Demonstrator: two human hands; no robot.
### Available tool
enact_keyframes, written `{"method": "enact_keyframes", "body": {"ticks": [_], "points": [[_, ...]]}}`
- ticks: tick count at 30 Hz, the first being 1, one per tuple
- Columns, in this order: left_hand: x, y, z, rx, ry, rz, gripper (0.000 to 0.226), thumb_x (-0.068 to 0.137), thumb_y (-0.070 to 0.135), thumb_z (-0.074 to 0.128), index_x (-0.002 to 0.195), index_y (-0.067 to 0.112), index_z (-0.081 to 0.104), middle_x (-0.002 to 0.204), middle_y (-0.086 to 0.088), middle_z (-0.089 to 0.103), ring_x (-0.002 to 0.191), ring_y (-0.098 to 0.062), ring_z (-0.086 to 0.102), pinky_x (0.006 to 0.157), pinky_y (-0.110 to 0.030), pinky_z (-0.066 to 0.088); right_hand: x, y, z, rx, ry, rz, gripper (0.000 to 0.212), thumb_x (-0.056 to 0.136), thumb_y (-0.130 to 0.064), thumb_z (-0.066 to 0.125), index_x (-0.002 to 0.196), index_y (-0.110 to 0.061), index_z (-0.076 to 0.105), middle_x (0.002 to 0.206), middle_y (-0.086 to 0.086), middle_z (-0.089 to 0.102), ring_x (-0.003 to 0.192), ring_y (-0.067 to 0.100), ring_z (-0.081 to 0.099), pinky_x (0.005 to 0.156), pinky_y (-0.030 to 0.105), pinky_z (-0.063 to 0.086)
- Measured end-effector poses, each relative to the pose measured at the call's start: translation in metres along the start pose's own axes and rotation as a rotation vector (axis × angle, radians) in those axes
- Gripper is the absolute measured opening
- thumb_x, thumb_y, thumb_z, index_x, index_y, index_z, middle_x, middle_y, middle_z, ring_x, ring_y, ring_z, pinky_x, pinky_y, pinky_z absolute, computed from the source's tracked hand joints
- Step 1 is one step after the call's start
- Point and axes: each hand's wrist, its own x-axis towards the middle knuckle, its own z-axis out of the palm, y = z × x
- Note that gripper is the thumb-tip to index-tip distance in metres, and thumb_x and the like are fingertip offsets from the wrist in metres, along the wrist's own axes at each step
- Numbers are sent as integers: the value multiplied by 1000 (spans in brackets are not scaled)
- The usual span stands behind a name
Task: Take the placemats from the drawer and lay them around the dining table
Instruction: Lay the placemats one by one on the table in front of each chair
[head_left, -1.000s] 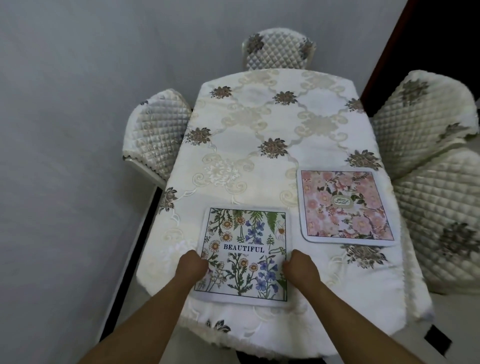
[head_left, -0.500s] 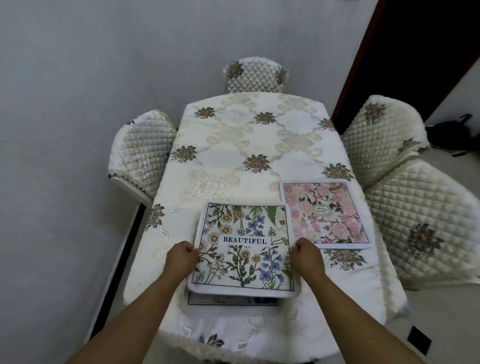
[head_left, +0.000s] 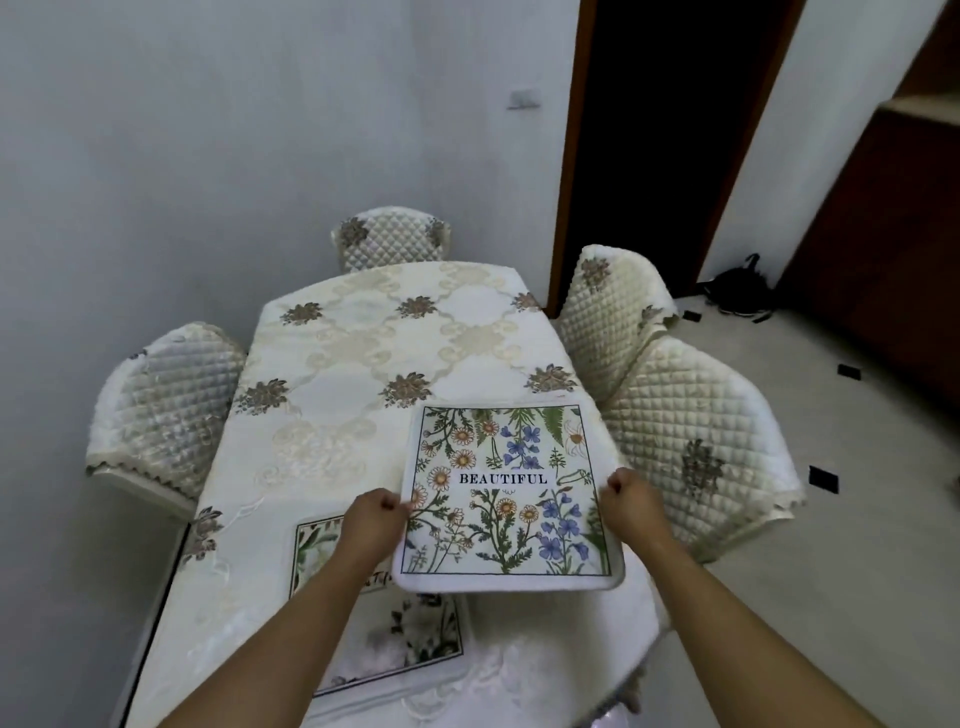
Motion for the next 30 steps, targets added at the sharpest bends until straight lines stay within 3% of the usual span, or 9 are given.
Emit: {"method": "enact_keyframes", "body": {"ticks": [4, 6, 11, 17, 22, 25, 30], "points": [[-17, 61, 51, 27, -13, 76, 20, 88, 27, 68, 75, 12, 67, 72, -2, 67, 68, -17, 60, 57, -26, 39, 12, 51, -62, 119, 38, 63, 18, 90, -13, 52, 75, -11, 63, 74, 5, 67, 66, 18, 60, 55, 25, 40], [-28, 93, 84, 40, -34, 119, 20, 88, 27, 67, 73, 14, 66, 74, -2, 68, 70, -18, 61, 59, -27, 40, 22, 81, -98, 141, 70, 100, 21, 90, -16, 53, 70, -16, 58, 73, -1, 65, 62, 9, 55, 52, 21, 35], [-68, 181, 194, -17, -94, 174, 22, 89, 23, 66, 69, 14, 64, 72, 1, 68, 69, -17, 61, 60, -27, 41, 57, 173, -212, 79, 126, 110, 16, 89, -17, 51, 73, -13, 52, 71, 0, 56, 71, 23, 54, 56, 28, 34], [-106, 283, 312, -107, -160, 226, 16, 89, 16, 66, 77, 7, 68, 75, -6, 71, 70, -22, 64, 63, -27, 44, 95, 277, -326, 97, 211, 146, 18, 90, -14, 45, 72, -11, 45, 73, 5, 56, 70, 25, 51, 52, 28, 29], [-100, 348, 369, -140, -213, 218, 14, 89, 17, 67, 81, 5, 68, 74, -5, 74, 66, -19, 68, 58, -25, 49, 145, 323, -369, 78, 240, 172, 18, 92, -17, 41, 76, -10, 45, 72, 2, 53, 67, 21, 49, 50, 27, 27], [-78, 386, 403, -107, -248, 273, 18, 88, 18, 67, 73, 8, 68, 69, -3, 74, 66, -21, 68, 62, -30, 50, 180, 348, -388, 88, 265, 234, 17, 93, -21, 40, 79, -13, 46, 76, 2, 57, 69, 19, 53, 52, 29, 31], [-34, 477, 484, -147, -369, 368, 19, 90, 14, 66, 72, 10, 66, 58, 5, 71, 48, -2, 62, 49, -21, 43, 248, 393, -447, 11, 353, 307, 18, 95, -30, 39, 86, -17, 48, 83, 6, 63, 77, 26, 61, 63, 35, 49]]}}
